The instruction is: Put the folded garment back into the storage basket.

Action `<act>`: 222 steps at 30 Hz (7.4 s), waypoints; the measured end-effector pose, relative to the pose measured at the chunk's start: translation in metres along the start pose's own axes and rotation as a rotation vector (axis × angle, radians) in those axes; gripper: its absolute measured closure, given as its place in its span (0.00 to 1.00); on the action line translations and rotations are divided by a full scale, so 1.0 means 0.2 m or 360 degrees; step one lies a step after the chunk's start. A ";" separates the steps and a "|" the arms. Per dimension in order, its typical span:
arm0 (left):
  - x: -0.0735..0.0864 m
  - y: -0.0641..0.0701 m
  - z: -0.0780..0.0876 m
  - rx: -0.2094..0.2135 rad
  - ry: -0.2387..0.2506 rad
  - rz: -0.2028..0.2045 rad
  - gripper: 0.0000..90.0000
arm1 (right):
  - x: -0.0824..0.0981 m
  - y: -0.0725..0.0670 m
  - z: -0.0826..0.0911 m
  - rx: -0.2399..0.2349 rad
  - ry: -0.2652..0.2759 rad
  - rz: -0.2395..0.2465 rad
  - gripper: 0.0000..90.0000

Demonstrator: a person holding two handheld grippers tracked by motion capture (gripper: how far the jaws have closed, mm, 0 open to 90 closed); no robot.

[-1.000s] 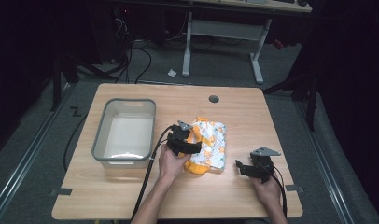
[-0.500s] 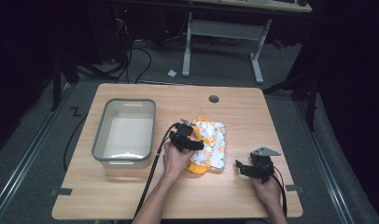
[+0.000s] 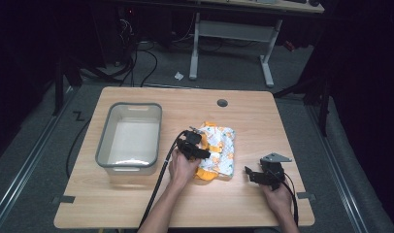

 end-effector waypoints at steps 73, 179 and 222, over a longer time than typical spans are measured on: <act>-0.04 -0.03 0.50 0.0481 0.0356 0.0079 0.87 | 0.00 0.00 0.00 -0.0003 -0.0001 -0.0001 0.29; 0.01 -0.77 1.14 0.0302 0.0631 0.0361 0.87 | 0.00 0.00 0.00 -0.0001 0.0000 0.0000 0.29; 0.12 -0.97 0.86 0.0059 0.0370 0.0392 0.87 | 0.00 0.00 0.00 0.0001 0.0001 0.0001 0.29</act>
Point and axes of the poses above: each handheld gripper's, and its own axes: z roughly backward along the jaws, x roughly out of its underside, y roughly to its right, the point moved 1 cm from there along -z, roughly forward along the jaws, and after that the axes turned 5 degrees about z, right-handed, at the moved point
